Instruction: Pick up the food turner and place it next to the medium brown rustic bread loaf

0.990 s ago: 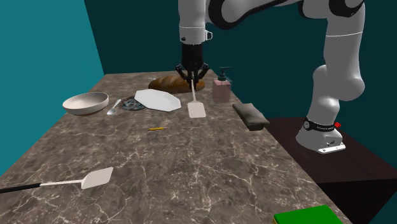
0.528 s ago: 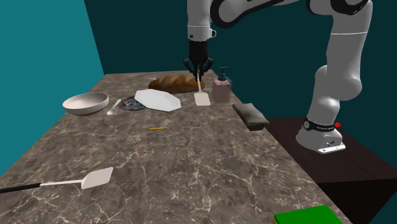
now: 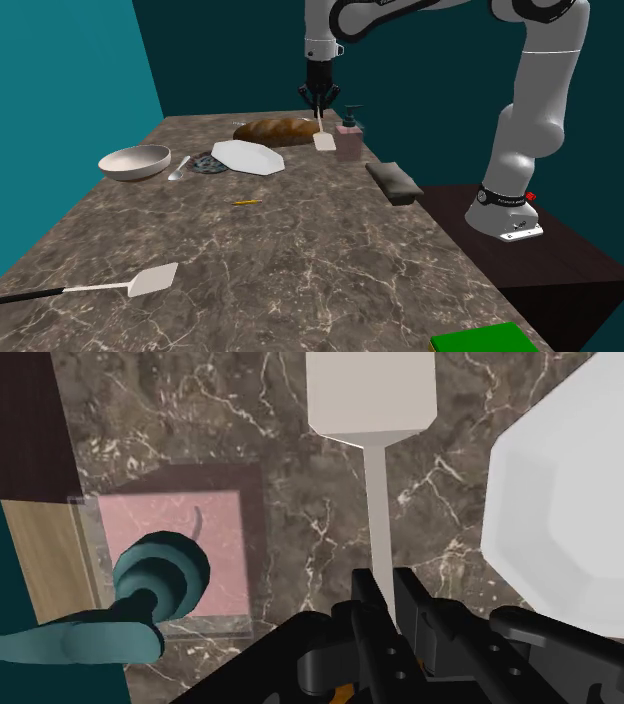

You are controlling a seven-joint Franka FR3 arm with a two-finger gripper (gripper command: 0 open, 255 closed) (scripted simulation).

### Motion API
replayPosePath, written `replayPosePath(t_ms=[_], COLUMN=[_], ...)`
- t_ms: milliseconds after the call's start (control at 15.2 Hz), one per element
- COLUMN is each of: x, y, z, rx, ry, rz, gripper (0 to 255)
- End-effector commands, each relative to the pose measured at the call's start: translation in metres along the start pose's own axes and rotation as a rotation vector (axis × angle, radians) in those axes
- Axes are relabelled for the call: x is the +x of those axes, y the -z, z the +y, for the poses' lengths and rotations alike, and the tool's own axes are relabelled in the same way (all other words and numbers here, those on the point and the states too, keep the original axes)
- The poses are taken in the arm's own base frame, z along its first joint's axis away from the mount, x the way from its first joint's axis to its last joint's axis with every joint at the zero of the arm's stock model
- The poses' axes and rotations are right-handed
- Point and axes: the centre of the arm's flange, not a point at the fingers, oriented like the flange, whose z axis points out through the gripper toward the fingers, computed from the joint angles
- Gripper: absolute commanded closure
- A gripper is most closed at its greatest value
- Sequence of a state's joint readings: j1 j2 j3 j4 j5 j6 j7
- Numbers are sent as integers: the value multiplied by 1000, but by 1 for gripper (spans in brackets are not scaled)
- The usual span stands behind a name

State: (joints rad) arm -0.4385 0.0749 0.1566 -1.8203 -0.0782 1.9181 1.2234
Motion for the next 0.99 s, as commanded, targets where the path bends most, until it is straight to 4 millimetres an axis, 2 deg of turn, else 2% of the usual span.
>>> replayPosePath(t_ms=[0, 924], x=[22, 193], y=[-2, -13], z=[10, 80], rx=[0, 0], ry=[1, 1], rz=[0, 0], gripper=[255, 255])
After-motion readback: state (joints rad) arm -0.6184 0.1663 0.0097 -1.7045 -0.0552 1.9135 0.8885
